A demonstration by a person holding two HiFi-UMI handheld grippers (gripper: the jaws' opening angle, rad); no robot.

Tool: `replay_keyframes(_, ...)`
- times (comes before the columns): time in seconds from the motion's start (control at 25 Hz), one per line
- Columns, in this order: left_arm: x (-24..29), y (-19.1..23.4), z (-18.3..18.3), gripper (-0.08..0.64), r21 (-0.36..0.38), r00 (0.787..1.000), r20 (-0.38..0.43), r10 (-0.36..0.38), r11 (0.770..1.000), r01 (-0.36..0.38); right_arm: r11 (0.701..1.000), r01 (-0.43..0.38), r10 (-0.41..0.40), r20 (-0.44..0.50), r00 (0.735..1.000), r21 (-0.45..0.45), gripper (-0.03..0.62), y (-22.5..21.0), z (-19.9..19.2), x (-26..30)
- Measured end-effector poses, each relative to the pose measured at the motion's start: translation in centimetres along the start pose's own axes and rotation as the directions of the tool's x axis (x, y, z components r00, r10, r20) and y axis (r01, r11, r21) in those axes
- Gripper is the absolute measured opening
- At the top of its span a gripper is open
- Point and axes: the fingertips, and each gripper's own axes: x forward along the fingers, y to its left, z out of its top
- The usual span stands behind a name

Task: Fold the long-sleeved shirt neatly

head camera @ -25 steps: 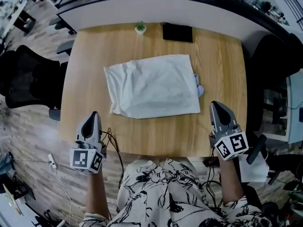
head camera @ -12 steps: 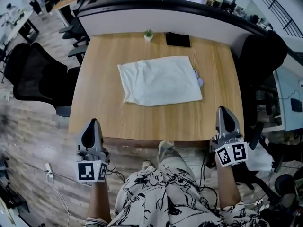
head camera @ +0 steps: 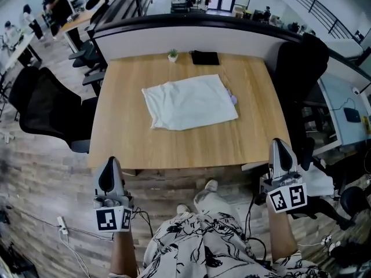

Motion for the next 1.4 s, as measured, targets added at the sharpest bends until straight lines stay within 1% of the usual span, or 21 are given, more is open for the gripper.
replay_keyframes(0.12,-1.0,-0.3,0.9,0.003,-0.005,1.0,-0.003,0.016,1.0,-0.016,0.998,0.017,-0.017,0.005,1.0,-0.064,0.006,-0.3,1.2,-1.7)
replay_keyframes(0.24,-2.1,-1.1,2.2,0.003,-0.011,1.0,0.016,0.027,1.0,-0.027,0.995,0.022,-0.022,0.007,1.0,-0.095,0.006,-1.0,1.8,-3.2)
replay_keyframes(0.32,-2.8,-1.7,2.9,0.003,-0.007,0.999,0.02,0.036,0.999,-0.036,0.996,0.021,-0.02,0.006,1.0,-0.083,0.006,-1.8,1.9,-4.1)
replay_keyframes(0.52,-5.2,-3.3,3.6,0.003,0.028,0.996,0.009,0.092,0.995,-0.092,0.999,0.016,-0.015,0.015,1.0,-0.028,0.006,-3.7,1.7,-6.0)
replay_keyframes(0.72,-7.0,-5.0,3.3,0.003,0.048,0.992,-0.01,0.125,0.991,-0.125,0.999,-0.002,0.003,0.01,1.0,-0.041,0.006,-4.7,1.5,-7.2)
replay_keyframes(0.96,-8.1,-5.1,1.9,0.003,0.05,0.984,-0.039,0.174,0.984,-0.172,0.999,-0.007,0.007,-0.019,1.0,-0.053,0.006,-5.8,-0.2,-8.1)
replay_keyframes(1.2,-8.3,-5.4,1.0,0.003,0.059,0.982,-0.056,0.178,0.983,-0.175,0.999,-0.008,0.007,-0.017,1.0,-0.046,0.006,-5.9,-0.4,-8.4)
replay_keyframes(1.4,-7.9,-6.1,1.1,0.003,0.07,0.985,-0.059,0.162,0.985,-0.158,0.999,-0.016,0.015,-0.013,1.0,-0.036,0.006,-5.7,-0.2,-8.2)
